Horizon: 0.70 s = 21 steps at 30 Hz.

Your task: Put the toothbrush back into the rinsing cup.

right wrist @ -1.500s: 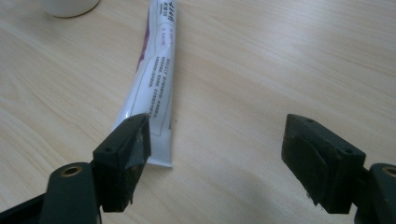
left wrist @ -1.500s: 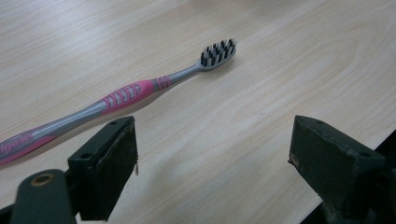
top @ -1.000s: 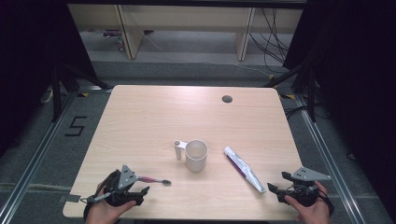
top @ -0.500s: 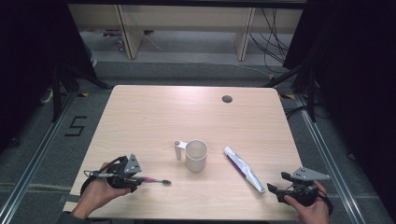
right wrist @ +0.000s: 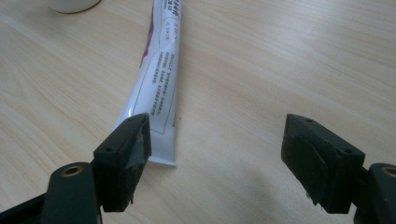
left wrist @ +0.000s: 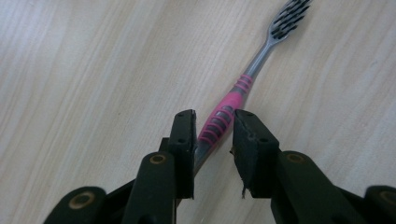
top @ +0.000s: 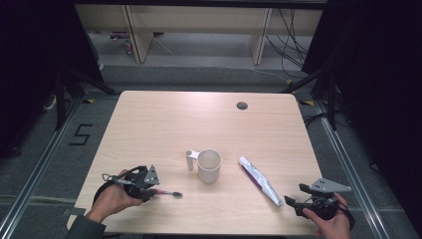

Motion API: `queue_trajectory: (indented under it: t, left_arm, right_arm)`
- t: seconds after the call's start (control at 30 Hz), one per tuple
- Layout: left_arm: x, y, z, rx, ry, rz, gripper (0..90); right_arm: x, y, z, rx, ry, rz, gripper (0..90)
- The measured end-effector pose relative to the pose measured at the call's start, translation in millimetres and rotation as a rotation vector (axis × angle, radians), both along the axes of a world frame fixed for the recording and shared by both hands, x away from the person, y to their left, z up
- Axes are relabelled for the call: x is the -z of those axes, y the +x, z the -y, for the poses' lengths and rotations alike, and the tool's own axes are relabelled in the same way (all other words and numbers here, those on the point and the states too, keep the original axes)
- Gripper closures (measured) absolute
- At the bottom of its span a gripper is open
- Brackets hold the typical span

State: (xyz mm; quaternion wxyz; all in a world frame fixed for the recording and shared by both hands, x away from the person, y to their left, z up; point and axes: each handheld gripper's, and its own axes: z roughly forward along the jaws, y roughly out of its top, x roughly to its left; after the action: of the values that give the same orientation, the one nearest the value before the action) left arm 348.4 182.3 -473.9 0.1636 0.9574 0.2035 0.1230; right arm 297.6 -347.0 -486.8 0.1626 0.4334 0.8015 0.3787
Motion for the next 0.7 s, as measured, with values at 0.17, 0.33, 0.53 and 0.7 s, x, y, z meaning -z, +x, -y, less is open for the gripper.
queue_trajectory:
  t: [0.17,0.33,0.53,0.7]
  left_arm:
    - [0.8,2.3,2.7,0.008,0.017,-0.024,71.9]
    - [1.7,9.2,3.9,0.021,0.042,-0.057,74.5]
    - [0.0,13.1,5.6,0.023,0.046,-0.098,76.6]
    - [-2.7,15.2,6.6,0.028,0.052,-0.125,76.1]
  right_arm:
    - [0.4,-1.3,-1.7,0.015,0.011,-0.013,25.0]
    - [0.2,-1.4,-1.4,0.016,0.005,-0.012,25.0]
    - [0.3,-1.1,-1.3,0.016,0.007,-0.012,25.0]
    - [0.2,-1.7,-1.6,0.018,0.01,-0.019,25.1]
